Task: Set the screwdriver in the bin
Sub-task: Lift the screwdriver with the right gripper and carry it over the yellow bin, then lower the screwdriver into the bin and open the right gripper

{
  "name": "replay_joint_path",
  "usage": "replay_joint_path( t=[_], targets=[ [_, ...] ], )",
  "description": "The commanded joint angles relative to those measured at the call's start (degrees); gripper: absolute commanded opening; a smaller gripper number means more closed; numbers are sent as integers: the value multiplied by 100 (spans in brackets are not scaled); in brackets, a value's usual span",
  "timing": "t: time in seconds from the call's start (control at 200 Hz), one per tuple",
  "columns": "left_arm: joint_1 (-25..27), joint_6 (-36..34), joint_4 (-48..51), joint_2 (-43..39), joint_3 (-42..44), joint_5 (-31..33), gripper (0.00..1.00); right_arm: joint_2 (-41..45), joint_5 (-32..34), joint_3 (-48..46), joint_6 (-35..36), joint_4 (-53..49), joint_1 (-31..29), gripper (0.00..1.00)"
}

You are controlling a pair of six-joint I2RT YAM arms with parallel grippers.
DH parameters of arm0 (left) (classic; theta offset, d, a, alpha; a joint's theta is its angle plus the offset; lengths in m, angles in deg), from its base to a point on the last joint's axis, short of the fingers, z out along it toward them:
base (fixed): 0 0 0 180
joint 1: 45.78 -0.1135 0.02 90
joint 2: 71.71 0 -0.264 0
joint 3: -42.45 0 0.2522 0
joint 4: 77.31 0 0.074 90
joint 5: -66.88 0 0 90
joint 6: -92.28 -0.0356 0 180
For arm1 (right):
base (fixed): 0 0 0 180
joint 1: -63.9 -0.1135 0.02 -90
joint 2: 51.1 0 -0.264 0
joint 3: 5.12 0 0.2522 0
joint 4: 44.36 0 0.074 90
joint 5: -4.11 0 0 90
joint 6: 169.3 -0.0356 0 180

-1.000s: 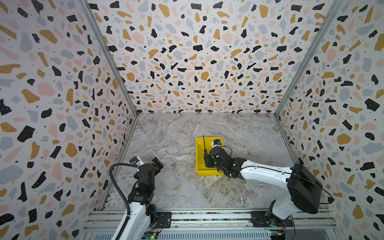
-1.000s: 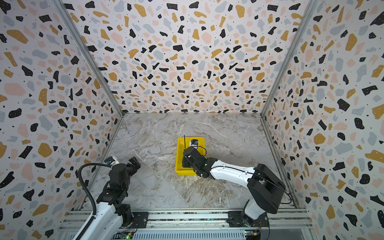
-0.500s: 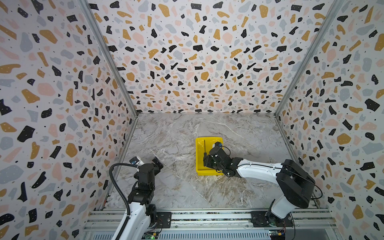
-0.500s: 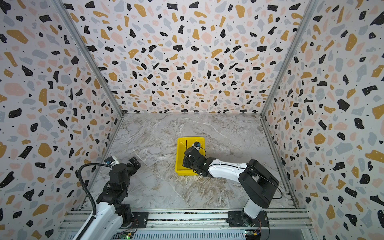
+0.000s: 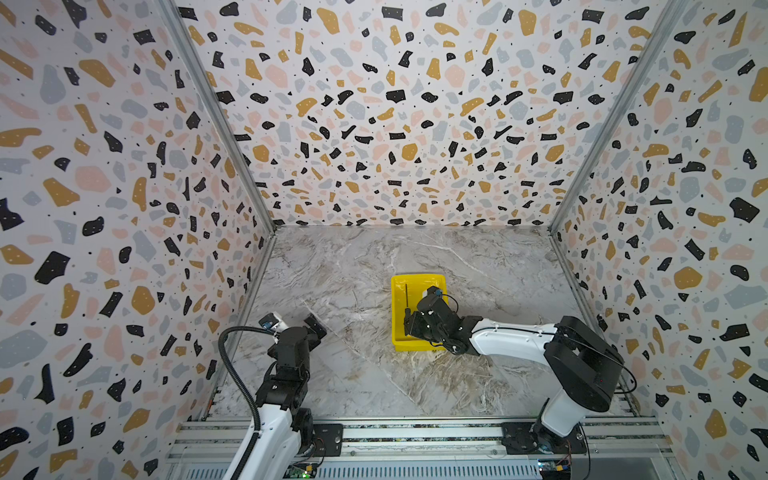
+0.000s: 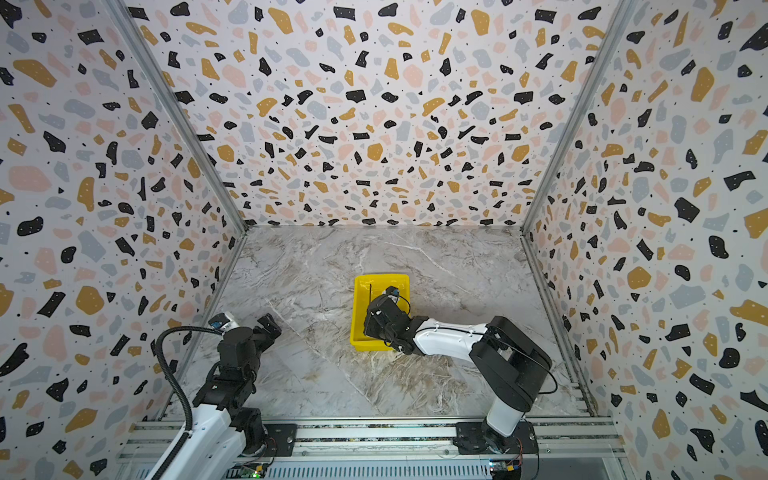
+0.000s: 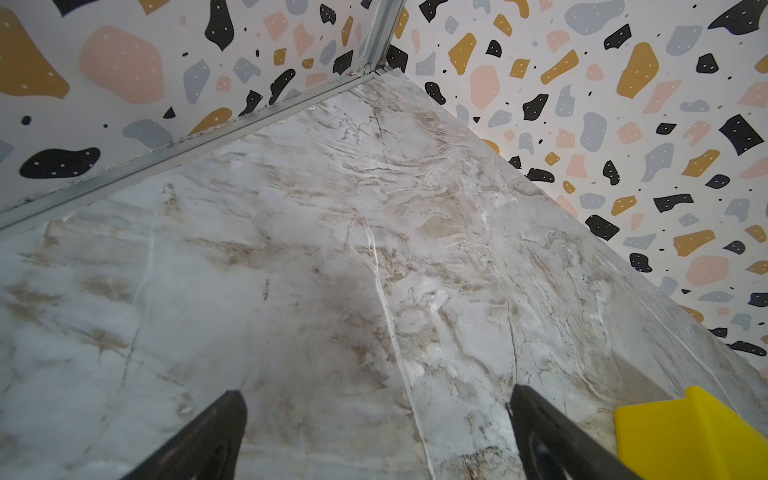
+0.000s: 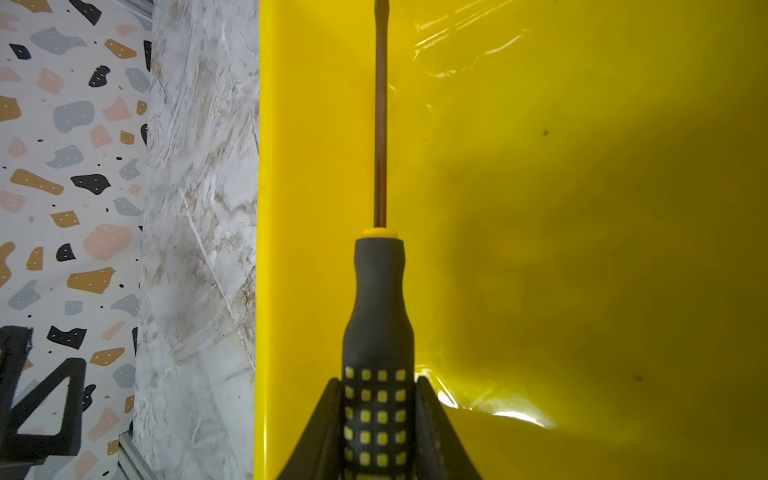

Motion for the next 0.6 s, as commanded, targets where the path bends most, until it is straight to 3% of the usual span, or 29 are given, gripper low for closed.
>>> replay_joint_path(
  t=[0.0,0.325,0.596],
  targets=[
    [2,2,-201,-53,74,63,100,-56,-46,137,15,12,15,30],
    [0,1,-201,-52,83,56,100,123,-127,254,200,-99,15,48],
    [1,5,-227,-37,88,40,100,1123,393,278,868,-554,134,56]
  ],
)
